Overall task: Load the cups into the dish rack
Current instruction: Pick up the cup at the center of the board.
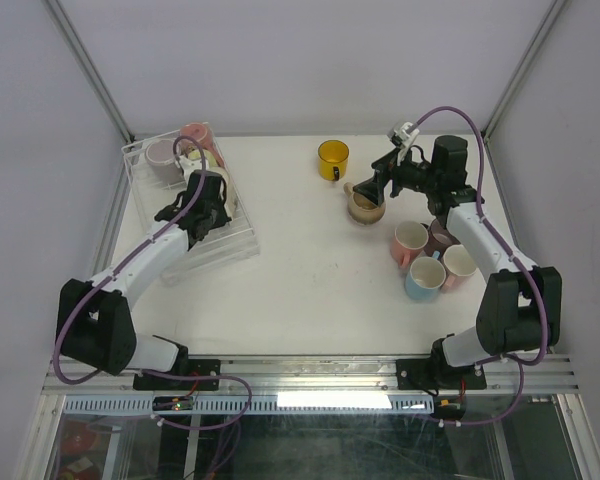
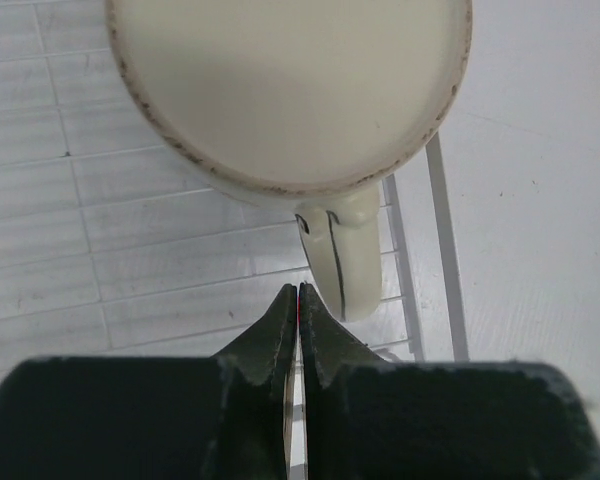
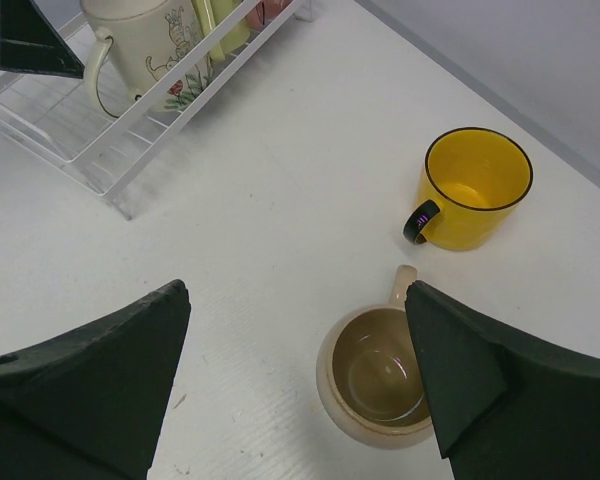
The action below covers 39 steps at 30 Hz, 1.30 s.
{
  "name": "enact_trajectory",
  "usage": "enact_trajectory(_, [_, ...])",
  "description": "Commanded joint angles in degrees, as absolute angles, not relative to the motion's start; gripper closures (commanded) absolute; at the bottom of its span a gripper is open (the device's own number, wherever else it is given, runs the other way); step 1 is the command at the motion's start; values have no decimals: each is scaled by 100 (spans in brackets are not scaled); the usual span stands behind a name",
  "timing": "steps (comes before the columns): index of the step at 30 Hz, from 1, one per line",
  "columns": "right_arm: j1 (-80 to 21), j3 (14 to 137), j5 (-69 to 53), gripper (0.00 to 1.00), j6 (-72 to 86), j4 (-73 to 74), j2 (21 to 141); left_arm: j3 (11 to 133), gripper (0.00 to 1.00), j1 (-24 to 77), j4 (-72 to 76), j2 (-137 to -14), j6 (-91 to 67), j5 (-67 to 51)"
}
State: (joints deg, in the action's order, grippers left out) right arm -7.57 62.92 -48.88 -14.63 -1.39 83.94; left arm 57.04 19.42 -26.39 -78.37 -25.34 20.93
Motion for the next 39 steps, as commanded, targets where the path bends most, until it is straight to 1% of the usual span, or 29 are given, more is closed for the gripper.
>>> enact_trajectory(1, [-718,6283,-4952,9,-1450,-334,8097,5682,100,1928,-1860,-8030,-2949,1658])
enact_trajectory(8, [-693,6250,-4935,8,-1437,-377,8111,5931,100,1925,-1577,-8548,-3470,1716])
enact_trajectory(16, [-674,6223,-4917,8,-1415,-422,8094,6495,100,1928,-1608,-9206,-3487,1977])
enact_trajectory(26, [-635,6198,-4928,8,-1411,-413,8093,6921,100,1913,-1678,-9615,-3529,2415])
enact_trajectory(30, [-633,6222,-4962,8,-1430,-392,8106,7037,92,1898,-1737,-9676,-3542,2495])
enact_trajectory(39, [-633,6258,-5096,8,-1511,-254,8111,7019,79,1776,-1811,-9553,-3400,2476])
